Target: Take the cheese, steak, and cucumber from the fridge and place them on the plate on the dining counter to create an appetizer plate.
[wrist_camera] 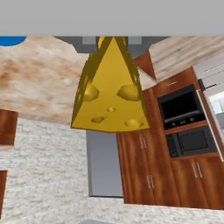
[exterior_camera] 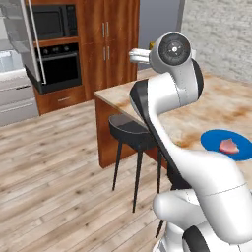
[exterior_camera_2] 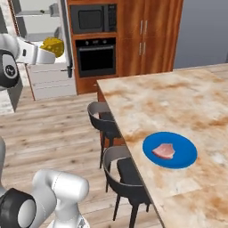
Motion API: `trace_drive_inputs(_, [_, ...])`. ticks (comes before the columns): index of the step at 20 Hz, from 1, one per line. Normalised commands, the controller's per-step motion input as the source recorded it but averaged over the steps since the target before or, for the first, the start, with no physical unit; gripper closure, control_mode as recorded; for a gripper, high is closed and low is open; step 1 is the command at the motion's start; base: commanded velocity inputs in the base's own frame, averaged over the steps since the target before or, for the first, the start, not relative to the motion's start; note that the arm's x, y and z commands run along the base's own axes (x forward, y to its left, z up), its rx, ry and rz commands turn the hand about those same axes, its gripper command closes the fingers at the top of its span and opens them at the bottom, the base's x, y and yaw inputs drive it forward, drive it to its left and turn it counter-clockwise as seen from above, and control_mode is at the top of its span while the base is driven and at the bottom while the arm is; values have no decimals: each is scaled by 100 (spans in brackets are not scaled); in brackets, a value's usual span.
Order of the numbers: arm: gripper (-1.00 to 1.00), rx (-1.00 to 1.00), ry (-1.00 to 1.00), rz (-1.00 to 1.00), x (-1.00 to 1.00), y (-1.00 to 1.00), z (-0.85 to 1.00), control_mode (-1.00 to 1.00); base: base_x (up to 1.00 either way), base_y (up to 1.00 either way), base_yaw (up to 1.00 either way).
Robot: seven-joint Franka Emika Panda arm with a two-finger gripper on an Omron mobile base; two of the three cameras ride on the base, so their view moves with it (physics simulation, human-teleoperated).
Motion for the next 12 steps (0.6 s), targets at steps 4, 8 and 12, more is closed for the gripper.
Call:
trace_drive_inputs(4, [100,0,0,0,0,0,0,100,70,-20,-30])
trace_drive_inputs(8, [100,0,0,0,0,0,0,100,27,-15,-28])
trace_drive_inputs(12, [100,0,0,0,0,0,0,100,0,-4,-24])
